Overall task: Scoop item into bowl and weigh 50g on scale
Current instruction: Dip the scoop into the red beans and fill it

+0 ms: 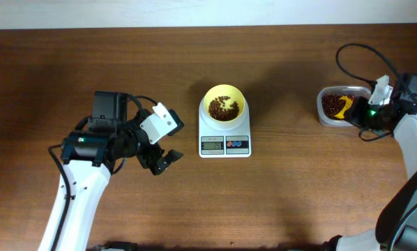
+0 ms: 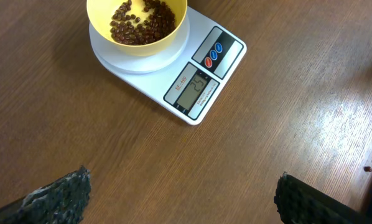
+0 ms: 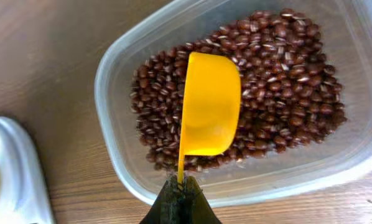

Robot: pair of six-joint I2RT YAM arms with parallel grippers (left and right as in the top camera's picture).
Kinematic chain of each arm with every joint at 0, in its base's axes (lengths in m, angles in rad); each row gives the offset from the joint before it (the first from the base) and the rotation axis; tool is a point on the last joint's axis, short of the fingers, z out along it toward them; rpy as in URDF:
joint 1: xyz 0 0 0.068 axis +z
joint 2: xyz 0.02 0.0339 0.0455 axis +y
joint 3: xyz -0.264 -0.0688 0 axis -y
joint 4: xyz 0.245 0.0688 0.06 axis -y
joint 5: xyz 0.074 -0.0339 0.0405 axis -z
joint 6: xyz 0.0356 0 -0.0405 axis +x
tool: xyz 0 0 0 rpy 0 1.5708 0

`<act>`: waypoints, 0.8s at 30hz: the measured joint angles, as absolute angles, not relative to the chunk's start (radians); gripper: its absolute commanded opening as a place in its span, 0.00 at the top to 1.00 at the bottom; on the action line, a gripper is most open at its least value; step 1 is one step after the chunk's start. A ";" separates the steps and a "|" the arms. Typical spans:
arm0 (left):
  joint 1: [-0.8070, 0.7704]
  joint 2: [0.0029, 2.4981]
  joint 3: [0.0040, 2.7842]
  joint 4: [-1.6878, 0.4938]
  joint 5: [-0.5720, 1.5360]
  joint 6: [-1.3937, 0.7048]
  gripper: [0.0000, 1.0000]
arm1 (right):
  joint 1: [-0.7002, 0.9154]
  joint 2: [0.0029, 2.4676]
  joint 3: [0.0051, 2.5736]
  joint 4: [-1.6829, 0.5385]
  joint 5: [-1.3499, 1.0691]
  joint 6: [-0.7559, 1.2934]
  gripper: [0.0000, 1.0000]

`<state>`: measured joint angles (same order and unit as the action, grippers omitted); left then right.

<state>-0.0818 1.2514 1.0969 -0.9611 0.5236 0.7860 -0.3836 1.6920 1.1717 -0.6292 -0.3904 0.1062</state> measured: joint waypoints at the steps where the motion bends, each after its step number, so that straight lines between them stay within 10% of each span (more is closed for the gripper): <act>1: -0.082 1.251 1.097 -0.961 0.524 0.786 0.01 | -0.385 1.709 1.172 -0.625 -0.421 0.106 0.96; 24: -0.082 1.251 1.097 -0.961 0.524 0.786 0.01 | -0.573 1.831 1.182 -0.694 -0.805 0.109 0.96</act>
<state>-0.0818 1.2514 1.0969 -0.9611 0.5236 0.7856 -0.5728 1.8305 1.1816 -0.6945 -0.8055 0.1085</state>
